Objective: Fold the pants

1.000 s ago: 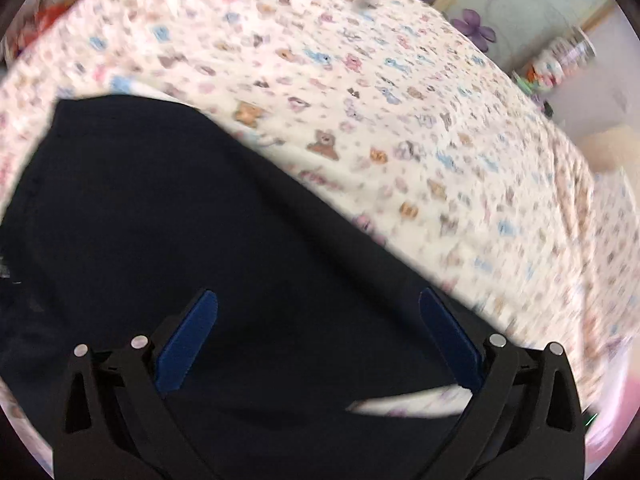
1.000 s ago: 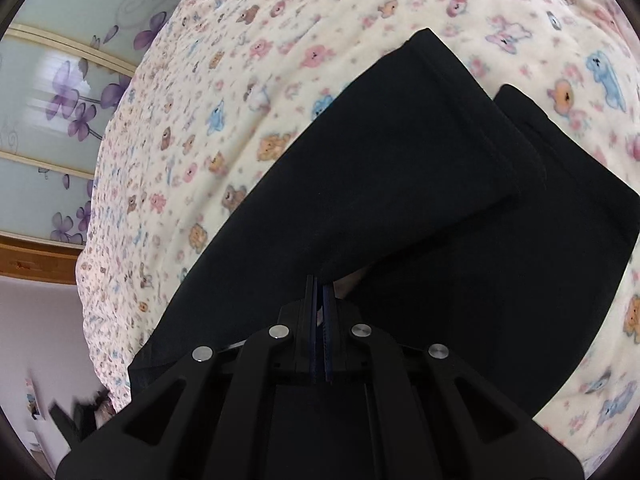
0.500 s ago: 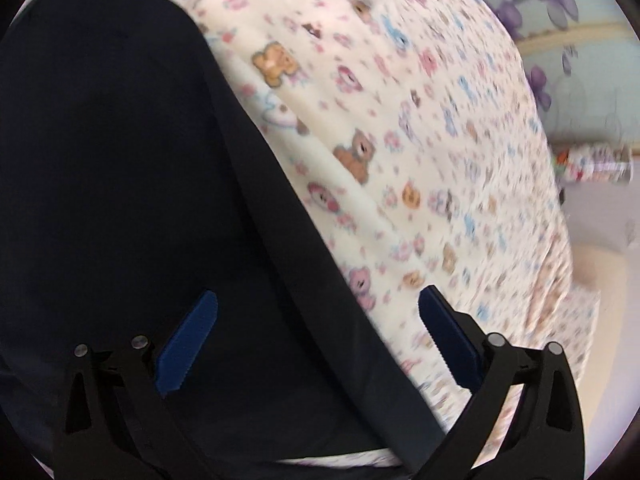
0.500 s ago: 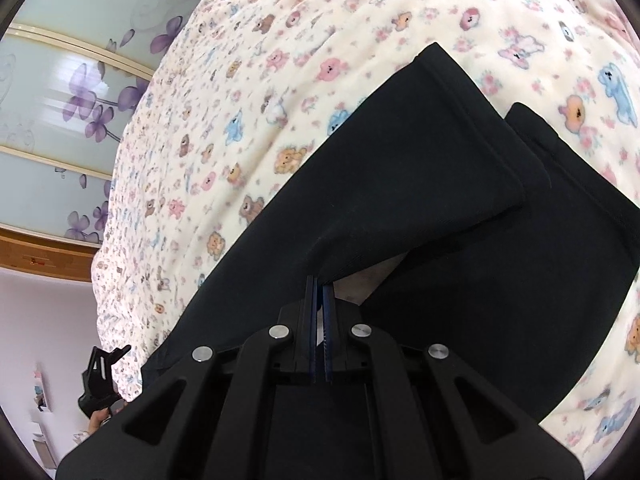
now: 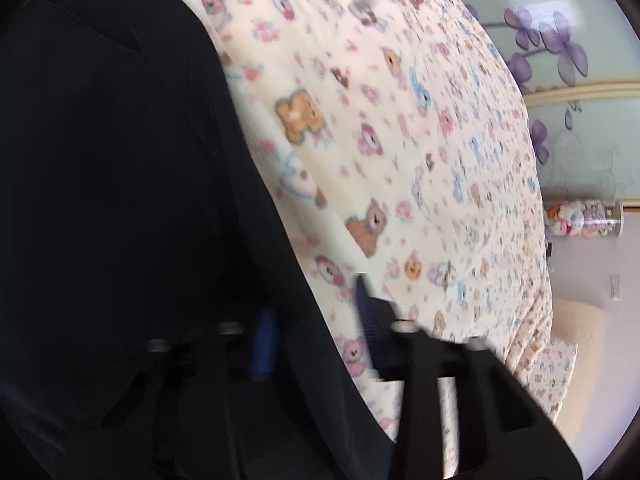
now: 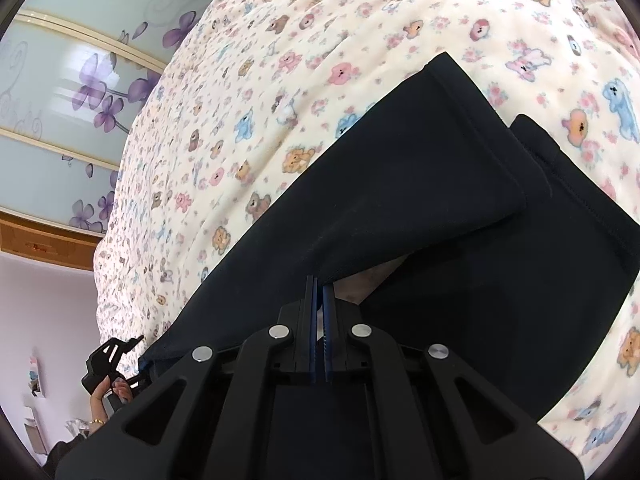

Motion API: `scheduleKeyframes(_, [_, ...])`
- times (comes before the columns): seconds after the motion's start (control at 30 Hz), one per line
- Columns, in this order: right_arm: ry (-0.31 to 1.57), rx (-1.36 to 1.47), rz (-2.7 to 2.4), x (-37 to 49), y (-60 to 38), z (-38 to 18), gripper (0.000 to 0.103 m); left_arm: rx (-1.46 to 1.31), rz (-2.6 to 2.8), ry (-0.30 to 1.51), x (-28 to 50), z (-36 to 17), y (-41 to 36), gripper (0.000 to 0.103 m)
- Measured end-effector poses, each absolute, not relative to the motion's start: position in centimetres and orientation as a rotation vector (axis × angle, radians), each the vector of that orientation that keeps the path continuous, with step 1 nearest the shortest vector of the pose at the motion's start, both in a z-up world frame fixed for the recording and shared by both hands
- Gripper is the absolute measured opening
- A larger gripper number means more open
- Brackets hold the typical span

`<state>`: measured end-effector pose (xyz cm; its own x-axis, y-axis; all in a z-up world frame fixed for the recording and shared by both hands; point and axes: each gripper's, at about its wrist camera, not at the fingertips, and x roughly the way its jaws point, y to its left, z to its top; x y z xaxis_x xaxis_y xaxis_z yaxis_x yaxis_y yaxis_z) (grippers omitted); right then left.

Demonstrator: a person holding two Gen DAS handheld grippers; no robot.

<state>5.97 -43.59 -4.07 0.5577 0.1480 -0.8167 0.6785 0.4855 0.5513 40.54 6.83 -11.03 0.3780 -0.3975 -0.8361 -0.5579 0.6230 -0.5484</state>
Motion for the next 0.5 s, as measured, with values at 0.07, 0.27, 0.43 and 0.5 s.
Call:
scheduleKeyframes(0.07, [0.95,1.034,-0.388,6.0,-43.6,-4.0,0.002,-0.952,0.153,1.214,40.1,-10.5,7.1,0.004])
scheduleKeyframes(0.27, [0.922,1.026,-0.394,6.1,-44.2,-3.3,0.002,-0.956,0.167,1.128,37.2,-7.6,7.5,0.003])
scheduleKeyframes(0.43, [0.894,1.002,-0.395,5.8,-44.9,-1.9,0.002,-0.952,0.147,1.058,32.4,-4.5,8.6,0.003])
scheduleKeyframes(0.5, [0.886,0.991,-0.401,5.4,-45.2,-1.2,0.002,-0.956,0.14,1.031,29.4,-3.3,9.2,0.003])
